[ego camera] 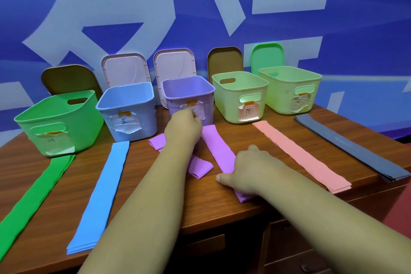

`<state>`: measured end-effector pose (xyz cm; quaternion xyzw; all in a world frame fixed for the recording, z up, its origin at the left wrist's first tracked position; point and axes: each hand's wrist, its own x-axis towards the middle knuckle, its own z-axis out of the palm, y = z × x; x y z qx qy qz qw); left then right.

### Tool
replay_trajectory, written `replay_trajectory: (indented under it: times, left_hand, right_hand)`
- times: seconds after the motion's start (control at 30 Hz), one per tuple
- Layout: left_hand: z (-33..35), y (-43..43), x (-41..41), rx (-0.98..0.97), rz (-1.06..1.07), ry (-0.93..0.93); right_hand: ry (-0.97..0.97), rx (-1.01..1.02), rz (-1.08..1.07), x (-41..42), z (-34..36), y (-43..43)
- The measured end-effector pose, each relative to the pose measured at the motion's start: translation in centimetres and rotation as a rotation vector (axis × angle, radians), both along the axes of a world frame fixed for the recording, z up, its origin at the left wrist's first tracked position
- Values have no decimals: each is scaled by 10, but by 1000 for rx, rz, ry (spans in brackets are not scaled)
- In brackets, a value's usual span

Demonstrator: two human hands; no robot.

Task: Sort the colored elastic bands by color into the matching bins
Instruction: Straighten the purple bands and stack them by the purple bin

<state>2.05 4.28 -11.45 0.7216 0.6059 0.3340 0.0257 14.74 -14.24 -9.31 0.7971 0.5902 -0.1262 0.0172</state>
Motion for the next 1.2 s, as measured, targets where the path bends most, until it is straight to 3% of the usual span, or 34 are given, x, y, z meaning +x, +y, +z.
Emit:
replay_trajectory:
  times: [0.2, 0.3, 0.53, 0.67, 0.87, 1.2]
  left_hand:
    - [39, -7, -41, -89, -18, 73]
    - [38, -6, -70, -213, 8, 245]
    - [13, -9, -96, -300, 29, 424]
    - [10, -12, -86, -214, 24, 341]
    - [10, -20, -32, -193, -195, 191]
    - [-18, -13, -2, -173, -143, 203]
  right_hand:
    - [-12, 174, 25, -6, 7, 16]
    - [-2, 246, 63, -15, 7, 26]
    - [20, 196, 212, -38, -4, 43]
    - [57, 226, 122, -38, -4, 40]
    - [72, 188, -16, -26, -3, 19]
    - [59, 159, -57, -21, -10, 1]
